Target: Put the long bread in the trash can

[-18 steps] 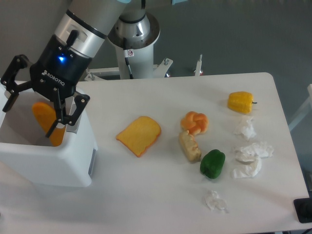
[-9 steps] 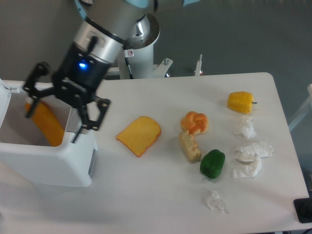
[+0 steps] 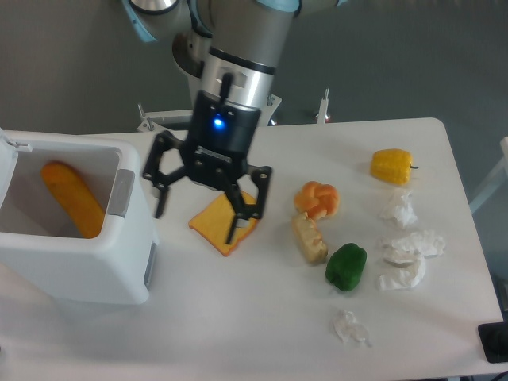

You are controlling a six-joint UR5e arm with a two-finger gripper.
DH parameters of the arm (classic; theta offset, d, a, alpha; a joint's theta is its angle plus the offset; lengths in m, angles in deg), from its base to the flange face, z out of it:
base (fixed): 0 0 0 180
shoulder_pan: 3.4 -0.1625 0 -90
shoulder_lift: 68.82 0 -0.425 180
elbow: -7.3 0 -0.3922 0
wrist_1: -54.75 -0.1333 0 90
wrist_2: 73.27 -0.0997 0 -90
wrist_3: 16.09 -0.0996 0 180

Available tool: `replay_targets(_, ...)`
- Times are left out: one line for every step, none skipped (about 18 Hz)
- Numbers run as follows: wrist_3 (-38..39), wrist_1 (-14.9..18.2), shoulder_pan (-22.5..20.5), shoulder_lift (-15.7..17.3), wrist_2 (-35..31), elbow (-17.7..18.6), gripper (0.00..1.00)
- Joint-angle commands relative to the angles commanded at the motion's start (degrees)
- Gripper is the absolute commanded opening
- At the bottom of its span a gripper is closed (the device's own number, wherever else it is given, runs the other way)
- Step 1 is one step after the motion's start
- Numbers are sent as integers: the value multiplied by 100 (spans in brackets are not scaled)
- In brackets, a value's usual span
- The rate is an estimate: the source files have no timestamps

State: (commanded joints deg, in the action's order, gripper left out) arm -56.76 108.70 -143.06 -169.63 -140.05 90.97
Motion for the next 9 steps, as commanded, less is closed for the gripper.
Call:
replay_targets(-272,114,0,35,-202,0,100)
replay_targets(-501,202,0,44,-335,9,100)
replay_targets(-643,264,-9,53,-389,18,100)
replay_targets(-766,291,-9,62,-424,35,100)
replay_targets(-915,291,-9,70,-581,70,100)
replay_targets(-1134,300,-9,123,-861,79,100)
replay_targets(-1371,300,-9,167,-1133,140,100)
replay_targets(-1591,300,0,211,-1362,210,100)
replay_targets(-1759,309,0,307,-1521,281,100)
